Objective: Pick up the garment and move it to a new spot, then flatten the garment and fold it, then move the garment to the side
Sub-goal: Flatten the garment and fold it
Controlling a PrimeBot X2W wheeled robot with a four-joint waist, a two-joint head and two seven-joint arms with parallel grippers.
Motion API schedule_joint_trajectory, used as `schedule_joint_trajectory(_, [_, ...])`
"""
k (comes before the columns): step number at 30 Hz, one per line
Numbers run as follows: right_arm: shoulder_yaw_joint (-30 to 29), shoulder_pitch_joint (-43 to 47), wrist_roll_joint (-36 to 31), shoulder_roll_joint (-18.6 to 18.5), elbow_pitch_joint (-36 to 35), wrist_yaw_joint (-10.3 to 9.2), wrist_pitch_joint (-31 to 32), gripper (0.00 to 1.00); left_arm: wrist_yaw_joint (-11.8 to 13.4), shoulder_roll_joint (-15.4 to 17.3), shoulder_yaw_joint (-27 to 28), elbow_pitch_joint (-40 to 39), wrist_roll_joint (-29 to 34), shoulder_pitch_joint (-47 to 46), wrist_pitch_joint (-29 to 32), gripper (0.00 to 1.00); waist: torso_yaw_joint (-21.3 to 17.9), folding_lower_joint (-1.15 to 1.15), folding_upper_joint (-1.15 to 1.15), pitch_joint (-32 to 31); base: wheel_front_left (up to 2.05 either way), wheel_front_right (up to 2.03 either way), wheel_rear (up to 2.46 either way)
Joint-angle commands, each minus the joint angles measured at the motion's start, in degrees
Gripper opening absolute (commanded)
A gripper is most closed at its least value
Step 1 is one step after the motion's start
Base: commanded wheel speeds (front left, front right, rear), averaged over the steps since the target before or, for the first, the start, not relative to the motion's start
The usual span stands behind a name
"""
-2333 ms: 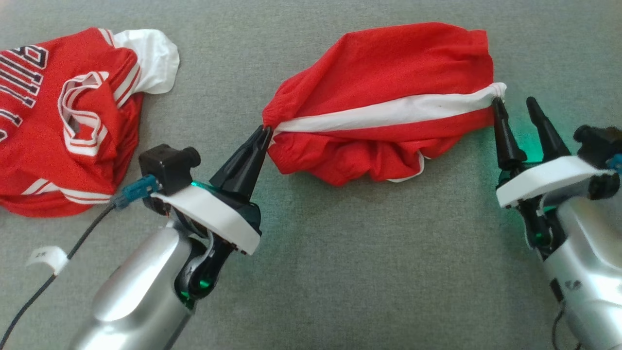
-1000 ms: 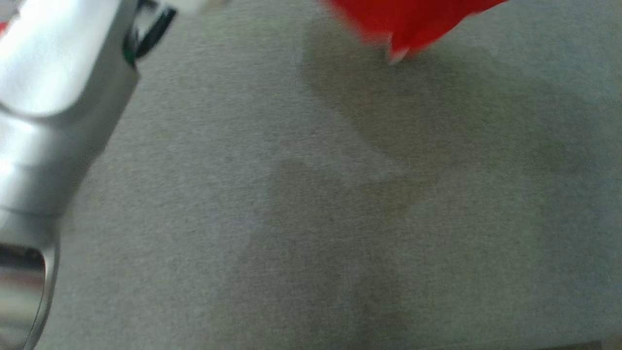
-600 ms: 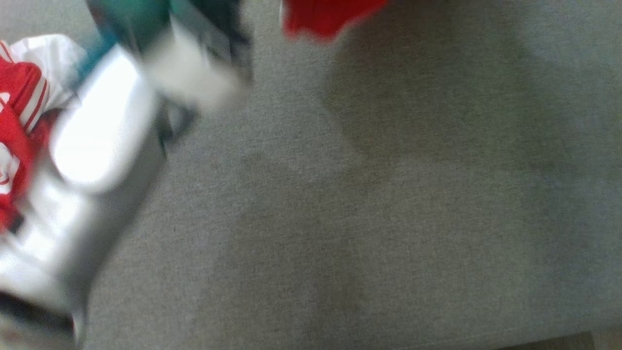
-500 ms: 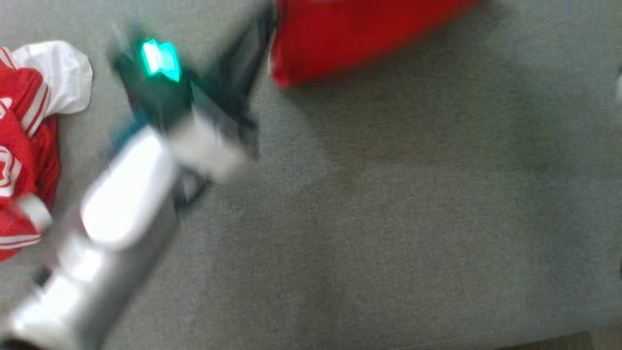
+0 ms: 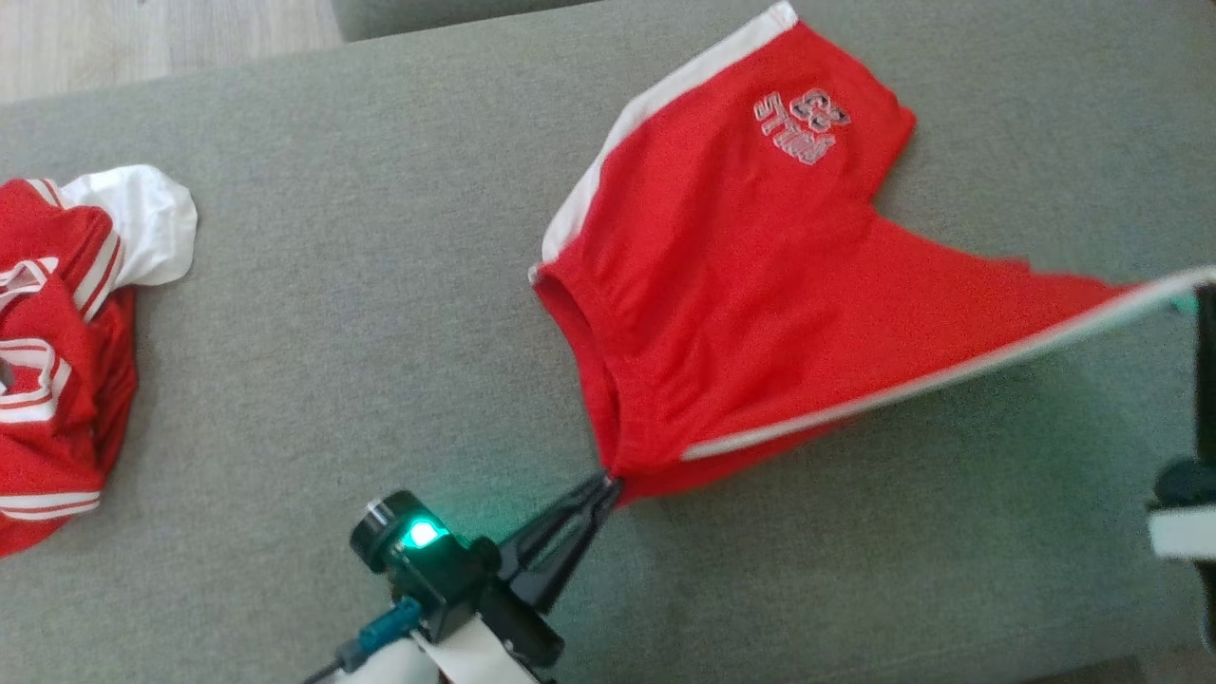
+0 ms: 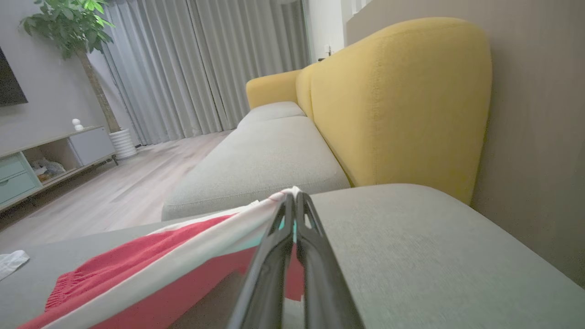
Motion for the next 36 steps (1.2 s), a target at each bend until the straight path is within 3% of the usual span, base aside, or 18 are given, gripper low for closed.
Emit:
schedule_joint_trajectory(1, [-1.60, 0.06, -0.32, -1.86, -2.45, -0.04, -0.15, 0.00, 0.42, 1.34, 1.65, -2.09, -0.67, -1.34, 0.10, 0.00, 0.26, 0.02, -0.01, -0.08, 0.00, 0.00, 0.00])
schedule_joint_trajectory(7, [-4.58, -0.21, -1.26, -2.21, -3.11, -0.04, 1.34, 0.00, 0.07, -1.25, 1.86, -3.73, -3.14, -3.45, 0.34, 0.00, 1.46, 0.02, -0.01, 1.03, 0.00, 0.00, 0.00])
schedule_joint_trajectory(13, [-2.39, -10.43, -2.83, -3.75, 1.13, -0.04, 5.04, 0.00, -0.05, -6.70, 4.67, -1.51, -8.48, -9.36, 1.47, 0.00, 3.85, 0.02, -0.01, 4.36, 0.00, 0.00, 0.00])
schedule_joint_trajectory(19, [5.05, -23.68, -2.91, -7.59, 10.06, -0.04, 7.91, 0.00, 2.28, -11.43, 8.15, 4.78, -11.90, -15.35, 3.55, 0.00, 6.47, 0.02, -0.01, 7.24, 0.00, 0.00, 0.00])
schedule_joint_trajectory(27, [16.90, -39.46, -1.65, -11.17, 23.35, -0.04, 10.15, 0.00, 4.28, -14.91, 8.19, 10.54, -12.94, -20.40, 4.64, 0.00, 9.87, 0.02, -0.01, 9.95, 0.00, 0.00, 0.00])
schedule_joint_trajectory(36, [27.19, -51.33, 0.36, -12.32, 36.41, -0.04, 9.32, 0.00, 3.67, -16.42, 6.30, 15.22, -14.43, -25.25, 2.57, 0.00, 13.92, 0.02, -0.01, 12.65, 0.00, 0.00, 0.00])
